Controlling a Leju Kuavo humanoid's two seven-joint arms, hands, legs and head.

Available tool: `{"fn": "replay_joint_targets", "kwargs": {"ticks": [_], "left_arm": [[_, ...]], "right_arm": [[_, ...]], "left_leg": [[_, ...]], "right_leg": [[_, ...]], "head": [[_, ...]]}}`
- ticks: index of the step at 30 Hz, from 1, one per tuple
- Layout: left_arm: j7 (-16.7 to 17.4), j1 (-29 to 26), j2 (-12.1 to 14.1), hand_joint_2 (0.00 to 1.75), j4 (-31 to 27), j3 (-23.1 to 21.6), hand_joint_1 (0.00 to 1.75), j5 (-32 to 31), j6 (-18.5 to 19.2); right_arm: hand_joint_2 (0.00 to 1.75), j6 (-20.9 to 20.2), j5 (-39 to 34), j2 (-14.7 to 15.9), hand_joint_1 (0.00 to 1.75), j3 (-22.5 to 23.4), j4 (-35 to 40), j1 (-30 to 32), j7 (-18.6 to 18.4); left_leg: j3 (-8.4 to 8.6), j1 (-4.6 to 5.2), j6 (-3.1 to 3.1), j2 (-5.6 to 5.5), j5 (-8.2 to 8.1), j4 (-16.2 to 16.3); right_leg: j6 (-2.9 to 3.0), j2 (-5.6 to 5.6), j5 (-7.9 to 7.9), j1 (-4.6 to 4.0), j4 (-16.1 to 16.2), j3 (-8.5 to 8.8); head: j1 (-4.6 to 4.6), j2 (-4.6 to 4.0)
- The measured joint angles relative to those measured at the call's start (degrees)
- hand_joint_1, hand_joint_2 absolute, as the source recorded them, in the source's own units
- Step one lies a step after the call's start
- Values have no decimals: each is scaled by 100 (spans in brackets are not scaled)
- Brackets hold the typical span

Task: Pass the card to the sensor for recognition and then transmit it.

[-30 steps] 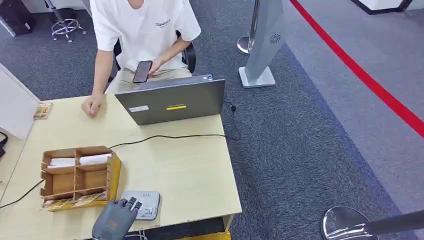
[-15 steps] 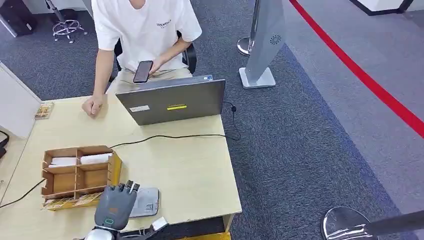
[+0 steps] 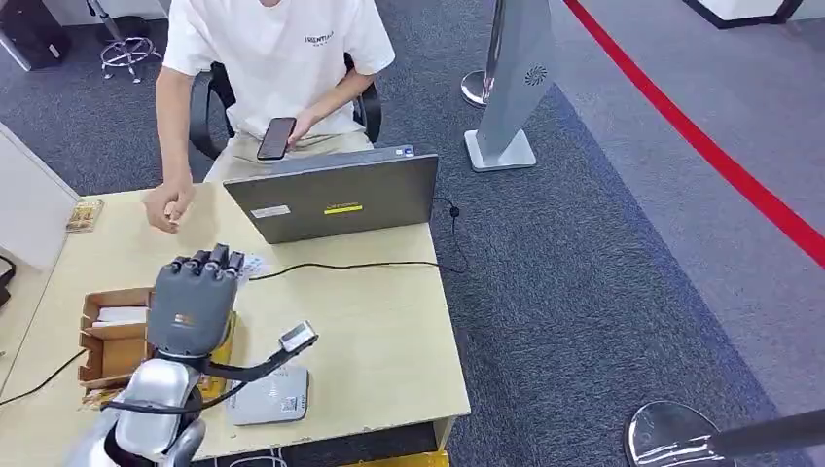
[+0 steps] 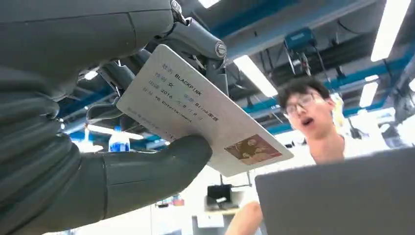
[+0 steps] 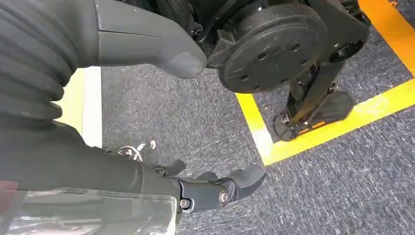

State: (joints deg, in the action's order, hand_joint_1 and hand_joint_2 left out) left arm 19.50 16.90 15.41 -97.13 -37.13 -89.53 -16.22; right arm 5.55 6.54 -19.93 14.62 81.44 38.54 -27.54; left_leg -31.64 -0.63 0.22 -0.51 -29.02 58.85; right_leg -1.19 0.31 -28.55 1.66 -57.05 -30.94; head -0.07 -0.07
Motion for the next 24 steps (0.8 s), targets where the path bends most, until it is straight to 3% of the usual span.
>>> {"fn": "replay_joint_targets", "kwargs": {"ticks": [4,8,13,24], "left_arm": [[504,458,185,175,20,9,175,0,273],[728,917,457,175,420,129,175,0,279],[998,1047,770,175,867,275,175,0,251],[1123,1048,981,175,1226,282,175,0,301]], "right_arm": [[175,-129,74,0,0,-2,11,0,-50],[175,-236,109,0,0,13,13,-11,-70],[175,-284,148,0,0,18,15,-12,-109],[175,-297,166,0,0,15,15,-11,-116]], "left_leg": [[-2,-1,-1,-1,1,0],[0,-2,-2,6,2,0],[0,-3,-3,12,2,-1],[-5,-1,-3,12,2,-1]], "right_leg": [[0,0,0,-1,0,-2],[0,6,0,-2,-4,-2],[3,10,-2,-3,-5,-4],[2,9,-1,-2,-3,-5]], "head": [[2,0],[2,0],[0,0],[2,0]]}}
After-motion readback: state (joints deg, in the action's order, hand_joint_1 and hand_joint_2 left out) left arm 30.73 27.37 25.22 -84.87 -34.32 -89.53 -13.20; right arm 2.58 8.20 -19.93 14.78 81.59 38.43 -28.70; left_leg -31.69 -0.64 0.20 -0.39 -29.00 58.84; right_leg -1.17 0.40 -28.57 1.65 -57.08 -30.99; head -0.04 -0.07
